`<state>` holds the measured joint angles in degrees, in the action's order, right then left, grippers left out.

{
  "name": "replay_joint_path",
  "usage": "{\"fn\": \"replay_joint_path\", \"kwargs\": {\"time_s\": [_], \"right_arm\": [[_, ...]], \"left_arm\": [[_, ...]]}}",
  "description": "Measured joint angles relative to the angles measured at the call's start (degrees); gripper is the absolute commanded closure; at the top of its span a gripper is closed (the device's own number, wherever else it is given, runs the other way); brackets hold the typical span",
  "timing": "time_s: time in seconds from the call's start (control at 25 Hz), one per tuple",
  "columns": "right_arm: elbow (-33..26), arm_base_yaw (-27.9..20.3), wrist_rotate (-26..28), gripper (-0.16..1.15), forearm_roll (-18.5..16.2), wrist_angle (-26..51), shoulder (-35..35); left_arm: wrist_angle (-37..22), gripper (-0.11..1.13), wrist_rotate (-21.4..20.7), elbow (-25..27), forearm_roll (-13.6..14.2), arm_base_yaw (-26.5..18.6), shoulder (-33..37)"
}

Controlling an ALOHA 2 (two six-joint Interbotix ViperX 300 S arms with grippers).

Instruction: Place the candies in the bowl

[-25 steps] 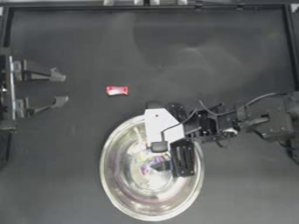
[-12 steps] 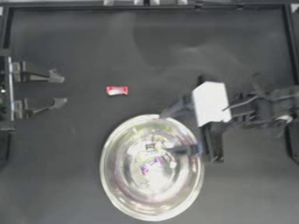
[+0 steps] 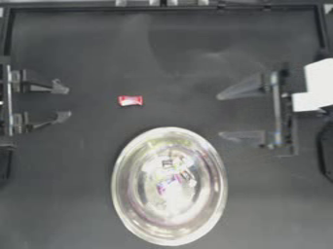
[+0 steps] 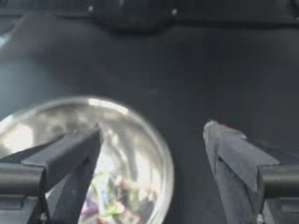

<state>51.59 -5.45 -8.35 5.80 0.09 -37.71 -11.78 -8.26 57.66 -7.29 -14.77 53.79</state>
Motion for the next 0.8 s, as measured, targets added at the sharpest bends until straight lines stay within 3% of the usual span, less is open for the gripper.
{"fn": "replay_joint_path", "kwargs": {"time_s": [0.28,0.48,0.64,0.8], "right_arm": [[7.82,-1.41,0.18,0.00,0.53,-2.20,-12.13],[10.20,-1.76,0.35,0.00,1.58,-1.85,-16.26],[11.16,-1.85,0.44,0.00,2.20,-1.67,-16.61],[11.25,-1.93,0.44,0.00,2.29,-1.76,-16.70]], "left_arm": [[-3.25,0.16,0.00,-1.05,0.00,-1.32,0.00],[-11.51,0.16,-0.09,-5.36,0.00,-6.24,-2.20],[-19.51,0.15,-2.11,-11.07,1.14,-11.78,-9.23],[-24.17,0.12,-6.68,-16.70,2.90,-13.54,-17.93]]}}
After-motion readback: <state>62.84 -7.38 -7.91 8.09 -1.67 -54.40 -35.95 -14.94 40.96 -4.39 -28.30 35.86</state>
